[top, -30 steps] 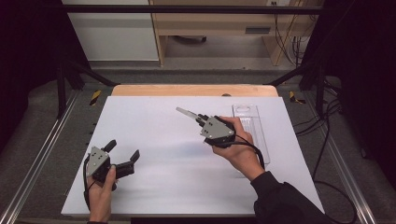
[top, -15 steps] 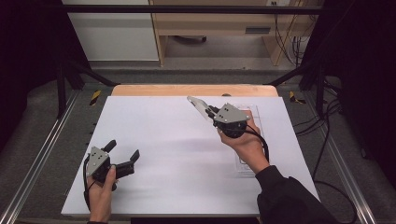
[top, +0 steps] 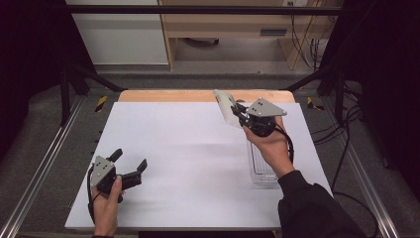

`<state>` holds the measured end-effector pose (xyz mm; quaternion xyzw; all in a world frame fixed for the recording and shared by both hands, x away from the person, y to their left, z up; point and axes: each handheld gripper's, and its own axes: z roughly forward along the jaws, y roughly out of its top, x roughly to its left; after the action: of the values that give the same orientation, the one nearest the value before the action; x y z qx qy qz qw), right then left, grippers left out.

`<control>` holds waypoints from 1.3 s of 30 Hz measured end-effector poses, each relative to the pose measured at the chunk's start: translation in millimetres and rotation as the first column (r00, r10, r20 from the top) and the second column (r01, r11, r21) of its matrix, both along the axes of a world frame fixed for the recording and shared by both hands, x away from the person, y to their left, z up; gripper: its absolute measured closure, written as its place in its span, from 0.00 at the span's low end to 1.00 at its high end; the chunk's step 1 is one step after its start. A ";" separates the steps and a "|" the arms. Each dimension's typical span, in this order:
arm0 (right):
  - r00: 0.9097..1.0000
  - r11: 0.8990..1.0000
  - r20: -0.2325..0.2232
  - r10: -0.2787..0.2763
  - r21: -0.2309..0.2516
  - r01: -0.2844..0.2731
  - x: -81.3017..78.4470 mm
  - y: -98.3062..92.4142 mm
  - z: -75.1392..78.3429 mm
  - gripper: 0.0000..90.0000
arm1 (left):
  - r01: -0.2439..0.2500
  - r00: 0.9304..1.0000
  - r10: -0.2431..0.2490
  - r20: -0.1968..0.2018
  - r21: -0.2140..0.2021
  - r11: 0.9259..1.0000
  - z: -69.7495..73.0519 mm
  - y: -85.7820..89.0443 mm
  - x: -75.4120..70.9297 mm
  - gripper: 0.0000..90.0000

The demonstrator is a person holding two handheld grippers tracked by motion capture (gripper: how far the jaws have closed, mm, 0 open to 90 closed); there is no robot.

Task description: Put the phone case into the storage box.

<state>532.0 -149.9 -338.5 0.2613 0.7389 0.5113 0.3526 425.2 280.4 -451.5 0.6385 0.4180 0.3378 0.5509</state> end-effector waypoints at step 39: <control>0.982 0.962 -0.107 -0.157 0.209 0.177 23.7 -77.4 -12.2 0.91 | 0.011 1.000 -0.011 -0.010 0.001 1.000 -1.6 -1.1 0.6 0.02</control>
<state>555.6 -227.3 -350.6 0.3823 0.6688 0.5454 0.3303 425.9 279.3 -453.1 0.6428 0.4171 0.3316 0.5503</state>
